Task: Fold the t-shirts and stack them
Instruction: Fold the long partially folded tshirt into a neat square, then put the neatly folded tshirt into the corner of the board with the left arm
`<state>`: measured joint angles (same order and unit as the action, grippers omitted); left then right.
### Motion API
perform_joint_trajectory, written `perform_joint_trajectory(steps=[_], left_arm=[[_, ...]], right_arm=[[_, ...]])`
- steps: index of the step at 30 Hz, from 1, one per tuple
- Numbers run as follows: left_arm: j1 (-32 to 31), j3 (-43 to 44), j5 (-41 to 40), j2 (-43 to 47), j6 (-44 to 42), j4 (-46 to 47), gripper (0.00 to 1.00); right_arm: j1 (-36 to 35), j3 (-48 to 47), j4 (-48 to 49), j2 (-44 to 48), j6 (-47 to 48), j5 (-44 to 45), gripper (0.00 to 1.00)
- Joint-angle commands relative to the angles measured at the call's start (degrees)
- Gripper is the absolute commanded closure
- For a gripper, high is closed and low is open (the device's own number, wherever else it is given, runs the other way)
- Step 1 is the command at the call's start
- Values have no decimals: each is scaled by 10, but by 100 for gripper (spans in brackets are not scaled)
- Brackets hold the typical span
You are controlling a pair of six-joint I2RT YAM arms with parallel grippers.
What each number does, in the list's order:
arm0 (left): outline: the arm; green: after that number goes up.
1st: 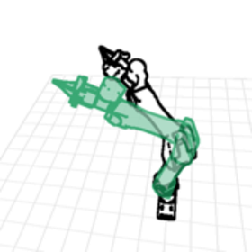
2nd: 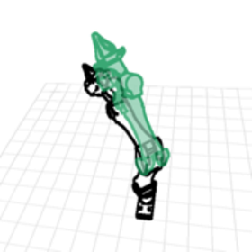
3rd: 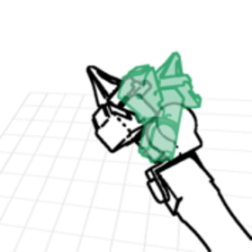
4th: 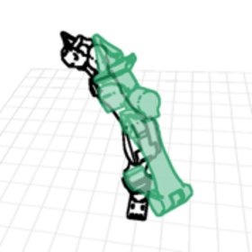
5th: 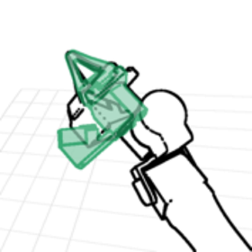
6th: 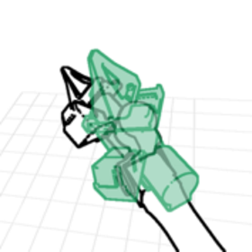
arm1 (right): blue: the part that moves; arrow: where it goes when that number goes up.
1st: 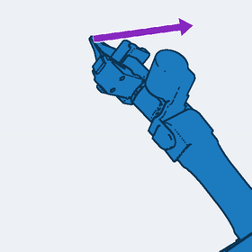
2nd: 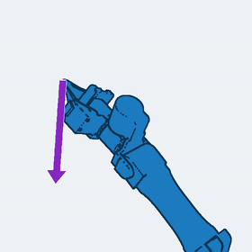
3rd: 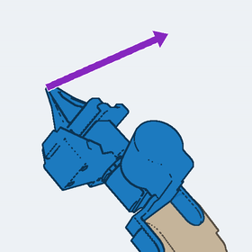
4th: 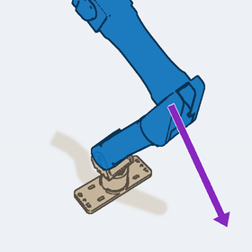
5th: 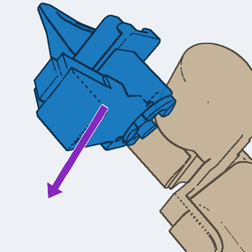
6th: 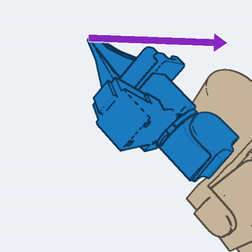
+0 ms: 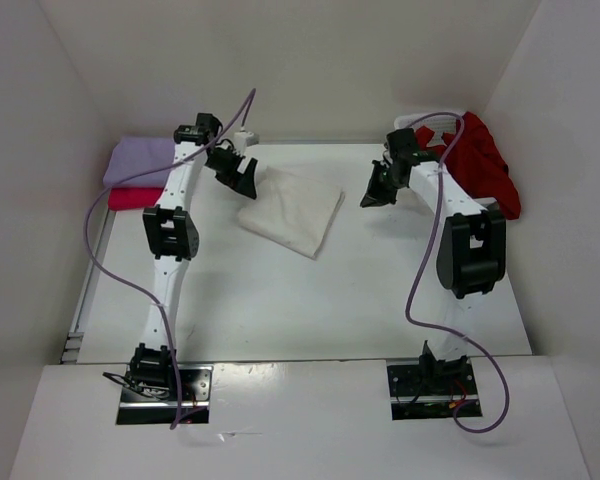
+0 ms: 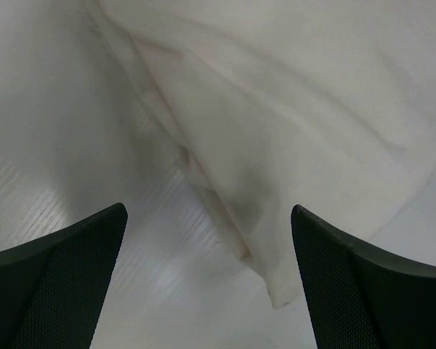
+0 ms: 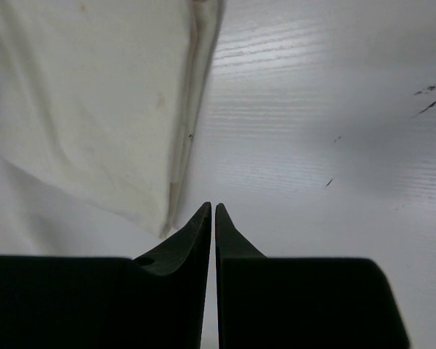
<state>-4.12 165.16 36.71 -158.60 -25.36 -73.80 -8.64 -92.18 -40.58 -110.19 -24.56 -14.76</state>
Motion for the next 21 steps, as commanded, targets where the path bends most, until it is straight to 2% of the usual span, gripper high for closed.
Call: perform_joint_trajectory(steps=[1, 7, 13, 16, 17, 21], left_arm=[[-17, 3, 9, -25, 7, -8, 0], [-22, -25, 59, -43, 7, -8, 0], [-40, -33, 44, -71, 17, -8, 0], [-40, -88, 39, -71, 17, -8, 12], [-40, -102, 39, -71, 17, -8, 20], [-40, -152, 65, -71, 17, -8, 29]], right_arm=[[-4, 15, -8, 63, 2, 12, 91], [-4, 15, -21, 75, 2, 25, 91], [-4, 15, -27, 86, -3, 25, 91], [-4, 9, -28, 86, -3, 25, 89], [-4, 9, -28, 86, -3, 25, 89], [-4, -9, -33, 86, -3, 25, 89]])
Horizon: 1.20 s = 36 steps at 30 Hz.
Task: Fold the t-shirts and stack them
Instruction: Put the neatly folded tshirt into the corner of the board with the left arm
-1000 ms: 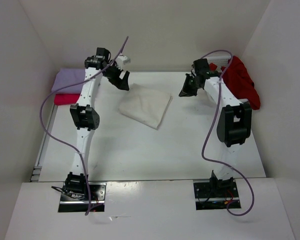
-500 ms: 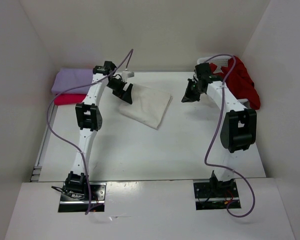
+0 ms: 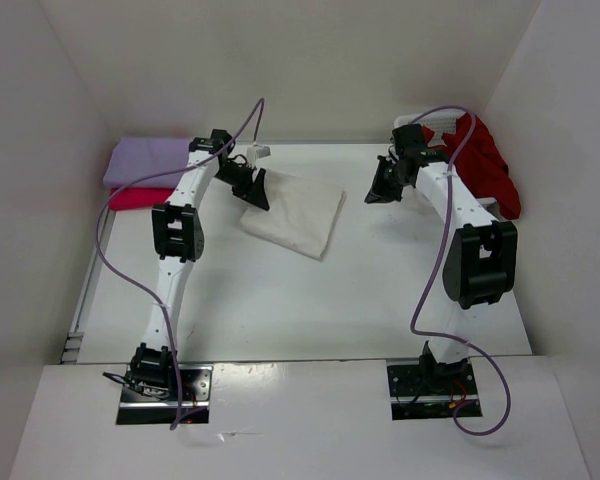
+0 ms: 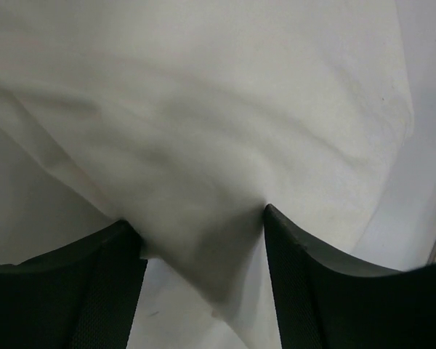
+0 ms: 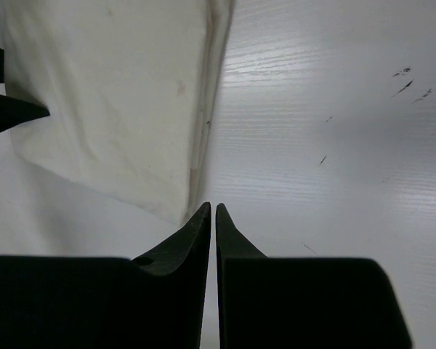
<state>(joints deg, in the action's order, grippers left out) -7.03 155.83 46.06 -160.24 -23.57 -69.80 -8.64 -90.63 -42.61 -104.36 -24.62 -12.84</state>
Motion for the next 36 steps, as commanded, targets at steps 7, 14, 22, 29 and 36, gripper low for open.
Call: perform_joint_trajectory(steps=[7, 14, 22, 29, 36], left_arm=[[-30, -56, -33, -63, 2, -48, 96], [-24, 38, -21, -47, 14, -48, 100], [-18, 109, -303, 39, 27, 33, 100], [-18, 237, -503, 25, -3, 37, 100], [-18, 240, -630, 40, -35, 55, 100]], right_arm=[[-4, -35, -18, 22, -3, 6, 89], [1, -35, -18, 22, -3, 6, 89], [1, -30, -13, 27, -3, 12, 89], [1, -30, -12, 28, -3, 6, 89], [1, -36, -12, 28, 3, 6, 89]])
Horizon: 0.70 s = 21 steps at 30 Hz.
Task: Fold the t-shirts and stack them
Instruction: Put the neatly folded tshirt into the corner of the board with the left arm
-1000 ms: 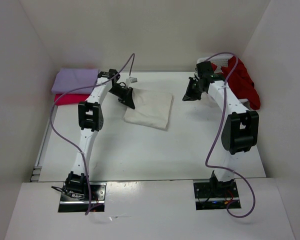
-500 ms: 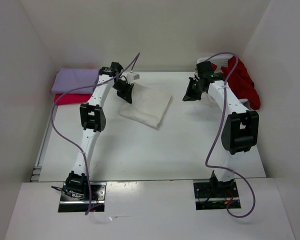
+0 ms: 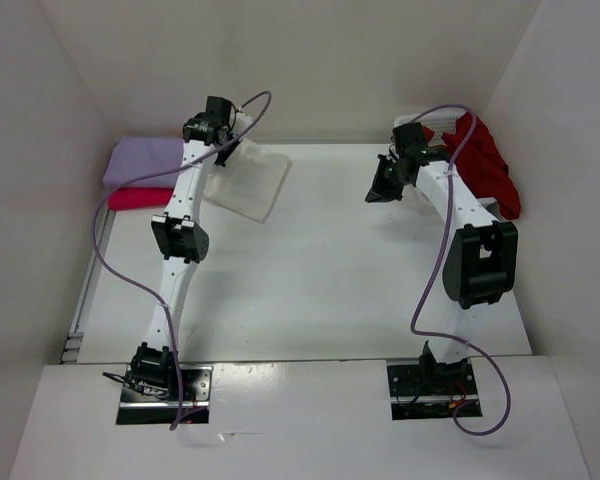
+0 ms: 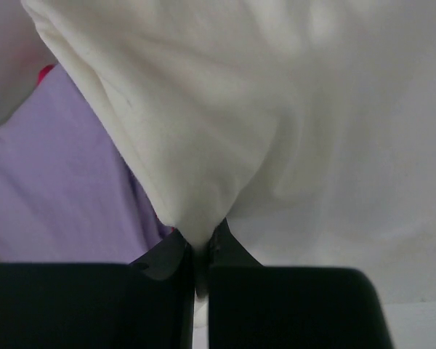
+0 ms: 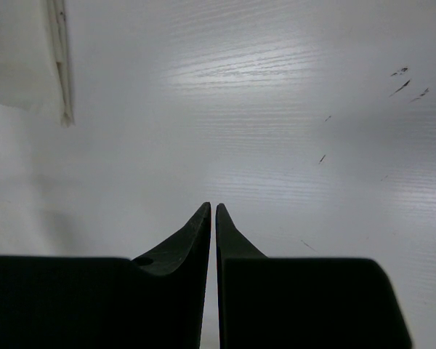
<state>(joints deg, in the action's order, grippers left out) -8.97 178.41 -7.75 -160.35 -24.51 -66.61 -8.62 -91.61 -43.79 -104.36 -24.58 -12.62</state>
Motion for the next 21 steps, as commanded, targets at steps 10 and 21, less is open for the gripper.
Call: perform_joint_trajectory(steps=[10, 21], left_arm=[[1, 14, -229, 66, -98, 96, 100], [6, 14, -289, 87, -141, 137, 100]], right_arm=[[6, -1, 10, 50, 2, 4, 89], [17, 11, 10, 61, 2, 4, 89]])
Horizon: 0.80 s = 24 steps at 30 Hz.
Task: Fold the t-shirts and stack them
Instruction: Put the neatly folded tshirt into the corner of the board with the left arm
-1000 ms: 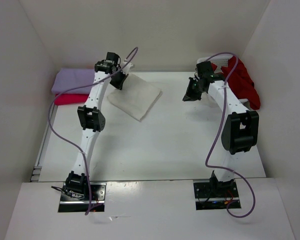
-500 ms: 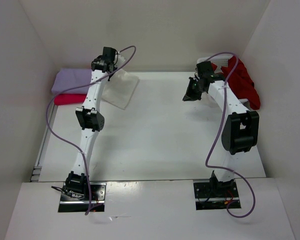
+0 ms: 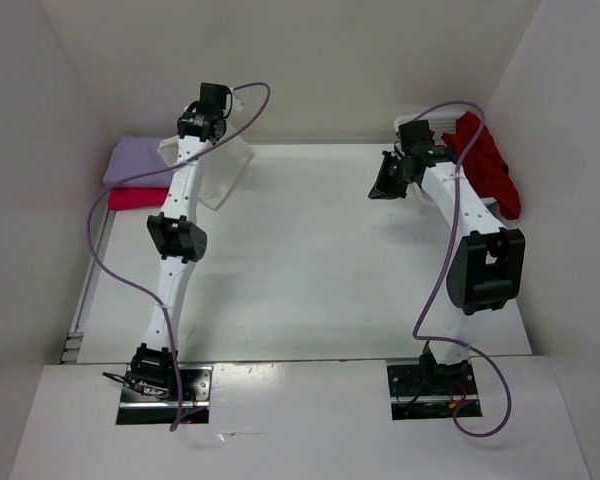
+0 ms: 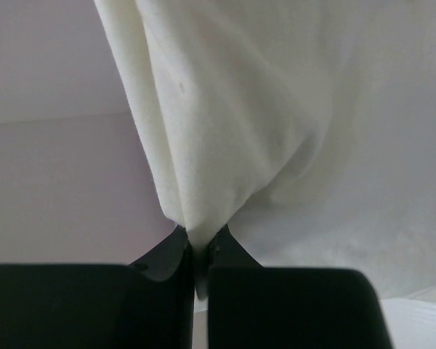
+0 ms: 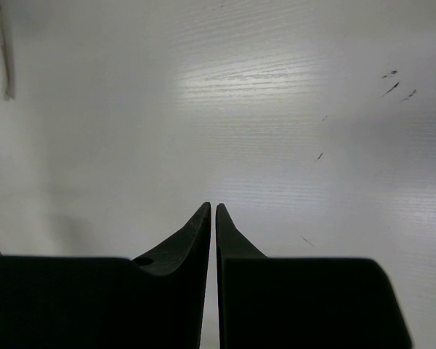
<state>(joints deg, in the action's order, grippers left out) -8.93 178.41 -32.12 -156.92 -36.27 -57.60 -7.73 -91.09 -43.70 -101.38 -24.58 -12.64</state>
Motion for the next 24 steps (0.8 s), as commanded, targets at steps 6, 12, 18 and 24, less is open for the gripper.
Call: perform_joint_trajectory(steps=[6, 12, 18, 24], left_arm=[[16, 14, -58, 64, -34, 65, 100], [42, 14, -77, 58, -45, 78, 100], [91, 14, -82, 39, -40, 83, 100], [136, 14, -61, 8, -28, 83, 100]], right_arm=[[8, 6, 9, 31, 2, 4, 89], [8, -7, 3, 25, 8, 4, 89], [8, -19, -2, 7, 13, 4, 88], [8, -49, -14, -21, 13, -19, 88]])
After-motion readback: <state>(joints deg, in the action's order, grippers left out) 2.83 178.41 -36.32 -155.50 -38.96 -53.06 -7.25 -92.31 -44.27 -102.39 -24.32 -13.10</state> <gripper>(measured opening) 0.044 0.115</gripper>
